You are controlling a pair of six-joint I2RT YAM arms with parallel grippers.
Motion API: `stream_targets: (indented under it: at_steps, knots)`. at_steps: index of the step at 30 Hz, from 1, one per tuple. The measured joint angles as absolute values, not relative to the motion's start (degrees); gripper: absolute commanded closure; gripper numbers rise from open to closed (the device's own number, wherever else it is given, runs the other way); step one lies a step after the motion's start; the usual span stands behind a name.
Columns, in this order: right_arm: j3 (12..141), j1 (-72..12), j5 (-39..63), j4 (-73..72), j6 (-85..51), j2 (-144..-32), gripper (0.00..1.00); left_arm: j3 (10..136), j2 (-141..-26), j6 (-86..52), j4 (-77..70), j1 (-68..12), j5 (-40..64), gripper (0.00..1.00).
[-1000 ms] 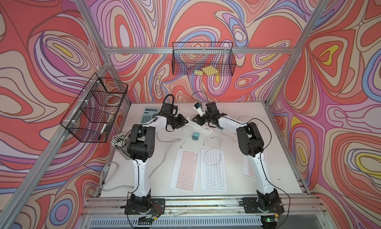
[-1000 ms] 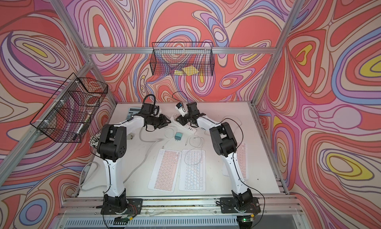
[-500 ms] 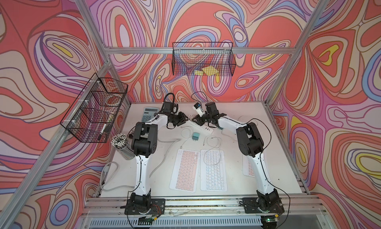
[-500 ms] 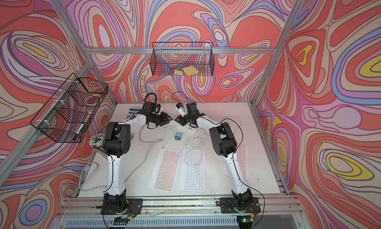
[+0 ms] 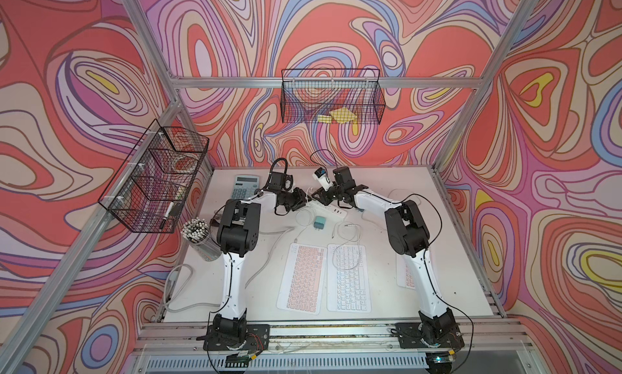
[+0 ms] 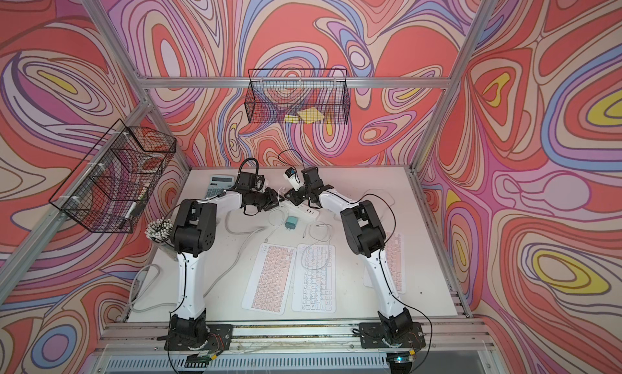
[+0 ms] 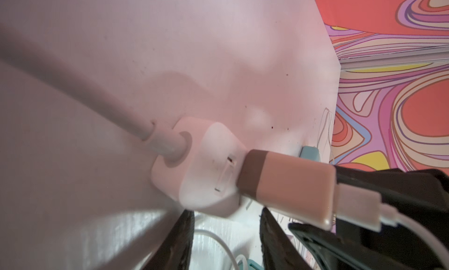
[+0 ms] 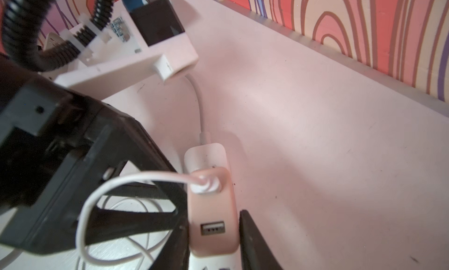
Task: Unplug the wireless keyboard
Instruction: Remove the plug from the socket.
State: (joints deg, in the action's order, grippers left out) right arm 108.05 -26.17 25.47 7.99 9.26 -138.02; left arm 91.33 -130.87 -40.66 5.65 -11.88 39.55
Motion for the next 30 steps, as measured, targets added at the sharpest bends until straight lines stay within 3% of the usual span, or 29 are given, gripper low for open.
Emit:
stream_targets:
  at_steps: [19,30]
  knots:
    - [108.0,-27.3,19.9,5.1,10.0,-138.1,0.62,98.7,-134.8,-40.4,11.2,-12.8,37.1,0.66]
    - [107.7,-27.4,19.2,3.5,11.0,-138.6,0.60,104.3,-136.3,-37.7,19.4,-13.3,34.1,0.66]
